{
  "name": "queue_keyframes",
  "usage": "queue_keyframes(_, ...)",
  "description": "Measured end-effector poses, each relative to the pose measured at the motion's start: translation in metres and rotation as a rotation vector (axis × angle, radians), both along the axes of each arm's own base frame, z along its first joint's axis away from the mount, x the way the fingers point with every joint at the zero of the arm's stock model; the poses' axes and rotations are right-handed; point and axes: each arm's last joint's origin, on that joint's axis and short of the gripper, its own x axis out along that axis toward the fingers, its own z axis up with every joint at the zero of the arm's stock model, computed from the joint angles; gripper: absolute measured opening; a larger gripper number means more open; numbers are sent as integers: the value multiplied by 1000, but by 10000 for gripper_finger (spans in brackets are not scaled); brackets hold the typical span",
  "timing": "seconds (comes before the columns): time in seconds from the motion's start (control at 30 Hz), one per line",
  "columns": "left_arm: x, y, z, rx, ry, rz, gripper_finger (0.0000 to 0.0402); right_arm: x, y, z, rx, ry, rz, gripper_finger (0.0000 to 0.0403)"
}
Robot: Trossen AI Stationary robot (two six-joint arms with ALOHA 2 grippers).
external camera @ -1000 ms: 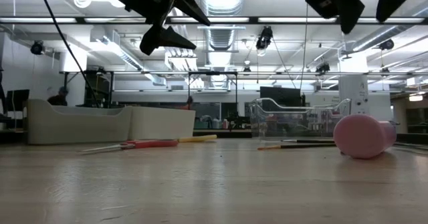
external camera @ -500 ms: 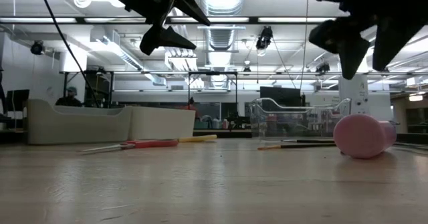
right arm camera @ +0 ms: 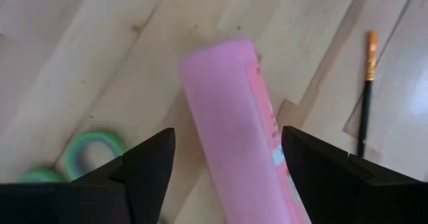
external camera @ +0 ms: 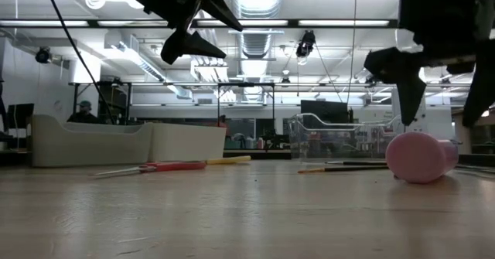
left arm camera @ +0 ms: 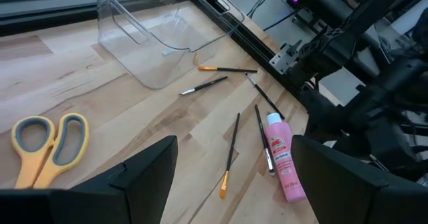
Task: Pick & Place Paint Supplies
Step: Put the pink paint bottle into the gray bin
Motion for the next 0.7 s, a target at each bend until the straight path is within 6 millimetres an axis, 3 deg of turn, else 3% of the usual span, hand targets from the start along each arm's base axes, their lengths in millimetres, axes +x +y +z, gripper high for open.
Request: queue_keyframes(0.7,-1,0,-1,0,17,-1,303,7,1,-36,-82,51,-16,273)
